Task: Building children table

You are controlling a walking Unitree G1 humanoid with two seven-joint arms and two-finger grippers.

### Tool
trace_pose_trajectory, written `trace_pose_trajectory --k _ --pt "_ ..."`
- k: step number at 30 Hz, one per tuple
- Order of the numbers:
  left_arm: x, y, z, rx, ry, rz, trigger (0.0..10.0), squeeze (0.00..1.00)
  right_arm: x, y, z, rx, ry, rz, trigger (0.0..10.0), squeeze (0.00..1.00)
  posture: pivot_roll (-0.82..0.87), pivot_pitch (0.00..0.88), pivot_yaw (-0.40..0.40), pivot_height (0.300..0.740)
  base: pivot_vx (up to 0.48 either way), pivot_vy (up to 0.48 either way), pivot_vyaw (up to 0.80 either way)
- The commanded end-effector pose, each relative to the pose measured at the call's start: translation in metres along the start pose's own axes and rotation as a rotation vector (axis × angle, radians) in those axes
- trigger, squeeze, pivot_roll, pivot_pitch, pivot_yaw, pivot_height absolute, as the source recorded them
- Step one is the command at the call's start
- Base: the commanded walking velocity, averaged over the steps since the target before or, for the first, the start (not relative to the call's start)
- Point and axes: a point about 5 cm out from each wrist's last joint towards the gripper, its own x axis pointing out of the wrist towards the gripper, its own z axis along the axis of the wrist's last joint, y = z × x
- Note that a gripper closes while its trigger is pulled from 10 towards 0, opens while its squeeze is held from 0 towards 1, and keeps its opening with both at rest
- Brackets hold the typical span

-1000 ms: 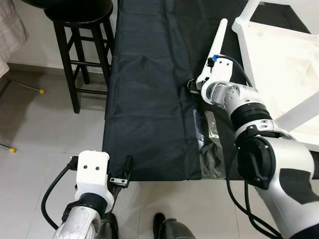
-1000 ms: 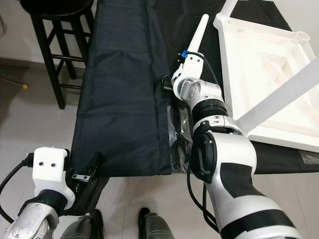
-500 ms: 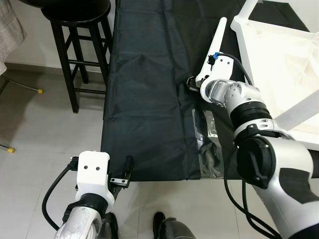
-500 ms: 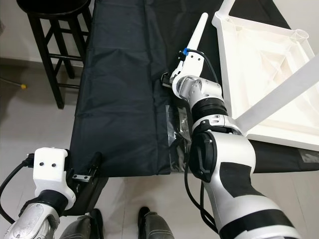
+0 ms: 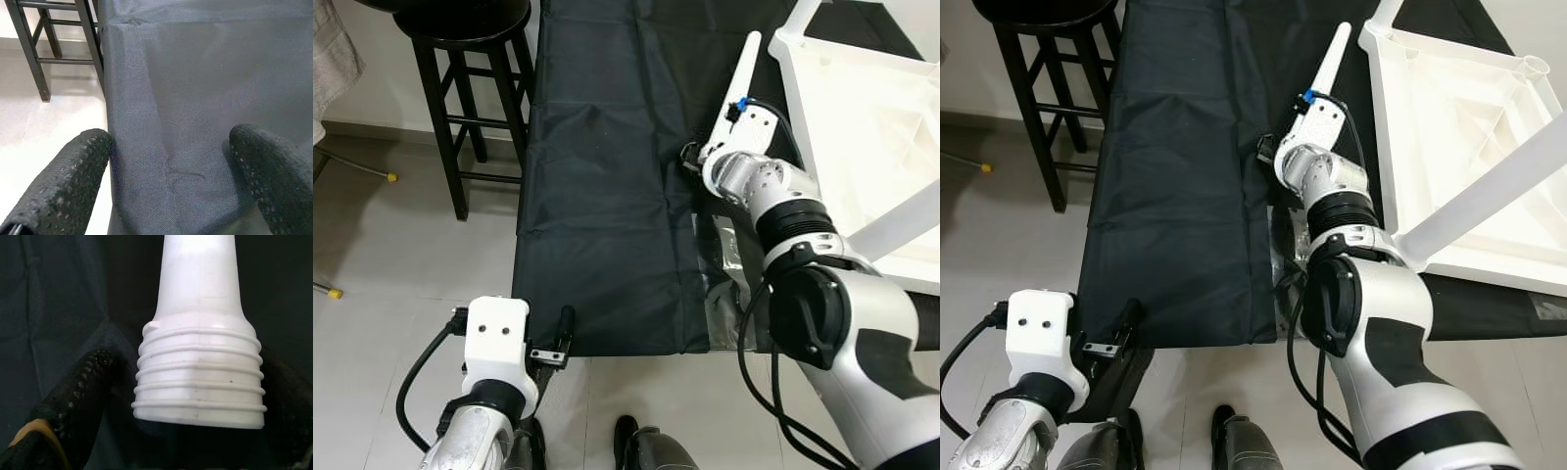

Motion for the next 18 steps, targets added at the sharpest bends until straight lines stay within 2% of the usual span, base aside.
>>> trace_pose_trajectory --k 1,3,4,13,18 --pt "-0.001 0.0 -0.007 -0.017 0.04 0.003 10.0 0.0 0.008 -0.012 -0.041 0.03 0.145 -0.055 10.0 0.0 0.09 0.378 -0.134 0.74 0.0 0.0 0.0" --pt "-0.001 0.0 -0.007 -0.018 0.04 0.003 10.0 0.0 0.009 -0.012 -0.041 0.037 0.142 -0.063 10.0 0.0 0.09 0.378 -0.134 0.74 0.0 0.0 0.0" --pt "-0.001 0.0 -0.007 -0.018 0.04 0.004 10.0 0.0 0.009 -0.012 -0.042 0.03 0.139 -0.066 0.0 0.0 0.09 0.381 -0.134 0.74 0.0 0.0 0.0" --pt "0.0 0.0 -0.008 -0.018 0.039 0.003 10.0 0.0 0.01 -0.007 -0.05 -0.006 0.131 -0.072 0.0 0.0 0.09 0.381 -0.136 0.74 0.0 0.0 0.0" --pt "0.002 0.0 -0.008 -0.017 0.038 0.006 10.0 0.0 0.009 -0.001 -0.04 -0.149 -0.01 -0.081 0.0 0.0 0.09 0.374 -0.138 0.74 0.0 0.0 0.0"
